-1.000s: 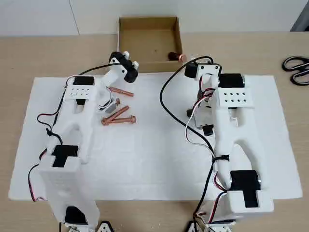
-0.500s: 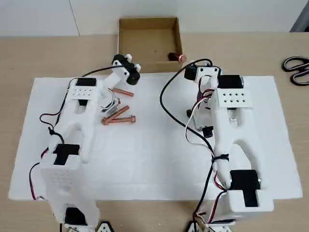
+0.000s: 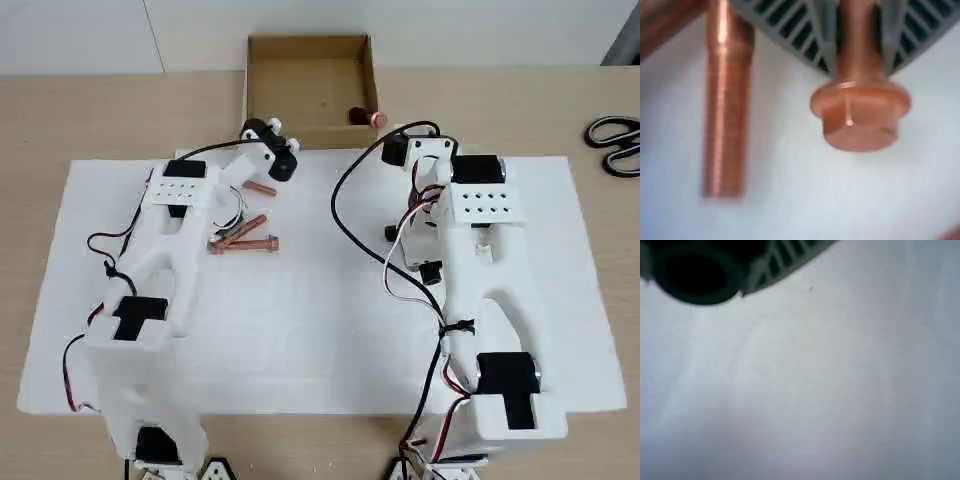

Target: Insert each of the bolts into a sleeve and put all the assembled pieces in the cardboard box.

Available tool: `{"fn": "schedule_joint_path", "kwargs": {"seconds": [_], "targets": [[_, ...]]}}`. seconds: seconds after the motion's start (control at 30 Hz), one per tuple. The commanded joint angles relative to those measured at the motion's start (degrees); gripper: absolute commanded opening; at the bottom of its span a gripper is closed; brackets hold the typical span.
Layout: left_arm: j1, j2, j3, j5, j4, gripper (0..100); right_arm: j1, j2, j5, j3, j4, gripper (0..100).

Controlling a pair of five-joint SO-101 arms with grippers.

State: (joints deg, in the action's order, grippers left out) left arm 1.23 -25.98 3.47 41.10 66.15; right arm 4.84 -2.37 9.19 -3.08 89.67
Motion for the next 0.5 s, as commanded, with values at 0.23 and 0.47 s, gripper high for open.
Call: {"fn": "schedule_joint_path", "kwargs": {"seconds": [0.23,0.47], "targets": [[1.0,17.5,0.7,-0.7,7.4,1,-0.2,3.5,0.5,0.3,-0.7,0.5],[1.0,30.6,0.7,-12.8,9.4,1,2.3,3.6,0.4,2.8,0.0,0.5]]}}
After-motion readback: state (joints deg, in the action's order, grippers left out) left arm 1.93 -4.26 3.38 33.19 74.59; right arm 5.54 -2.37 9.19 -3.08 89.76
